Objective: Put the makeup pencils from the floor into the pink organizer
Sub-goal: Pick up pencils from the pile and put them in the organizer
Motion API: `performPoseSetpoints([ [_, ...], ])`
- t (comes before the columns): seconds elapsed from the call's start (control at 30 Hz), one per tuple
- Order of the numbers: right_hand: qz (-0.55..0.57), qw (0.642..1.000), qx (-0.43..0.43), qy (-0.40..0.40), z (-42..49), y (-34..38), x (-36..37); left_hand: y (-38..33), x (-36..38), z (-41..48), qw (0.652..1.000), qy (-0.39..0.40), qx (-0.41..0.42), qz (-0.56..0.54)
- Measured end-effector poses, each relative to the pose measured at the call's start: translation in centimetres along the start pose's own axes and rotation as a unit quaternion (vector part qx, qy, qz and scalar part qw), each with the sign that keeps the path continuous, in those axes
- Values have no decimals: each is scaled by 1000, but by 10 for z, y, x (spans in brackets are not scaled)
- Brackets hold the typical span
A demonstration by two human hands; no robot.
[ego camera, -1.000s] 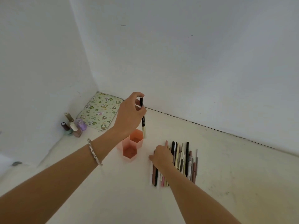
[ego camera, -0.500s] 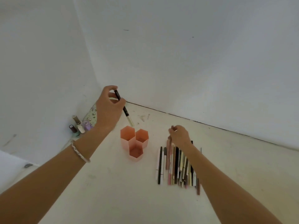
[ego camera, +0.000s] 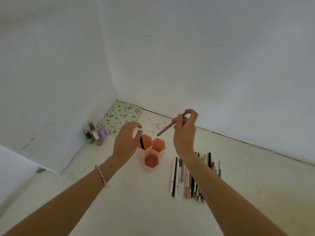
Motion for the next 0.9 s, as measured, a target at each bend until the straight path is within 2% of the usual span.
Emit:
performPoseSetpoints([
  [0.13, -14, 999, -22, 30, -12, 5, 23, 1, -27, 10, 996, -69, -27, -56],
  [0.23, -80, 994, -25, 76, -22, -1, 40, 0, -48, 16, 990, -115, -59, -61],
  [0.33, -183, 971, -24, 152, -34, -15, 54, -12, -51, 19, 986, -112, -82, -98],
  [0.4, -239, 955, -48, 168, -40, -19, 56, -26, -43, 18, 979, -93, -103, -148],
  [0.57, -209, 977, -33, 36, -19, -13, 12, -77, 13, 7, 958, -12, -163, -235],
  [0.63, -223, 975, -12, 18, -5, -18, -12, -93, 50, -5, 933, 44, -217, -283],
  [0.7, -245, 969, 12, 37, 4, -28, -32, -102, 88, -21, 897, 111, -284, -320],
  [0.77, -258, 964, 38, 58, 8, -41, -46, -103, 118, -36, 907, 200, -282, -241],
  [0.83, -259, 961, 67, 63, 9, -54, -58, -100, 137, -48, 927, 286, -222, -95],
  [0.9, -249, 962, 90, 71, 8, -66, -66, -93, 150, -56, 926, 336, -172, 31],
])
Point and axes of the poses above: each hand's wrist, its own z-axis towards the middle knuckle, its own x-axis out of the palm, y = z × x, the point moved 6 cm from there along z, towards the middle knuckle, and after that the axes turned 7 degrees about x, right-handed, at the moved point
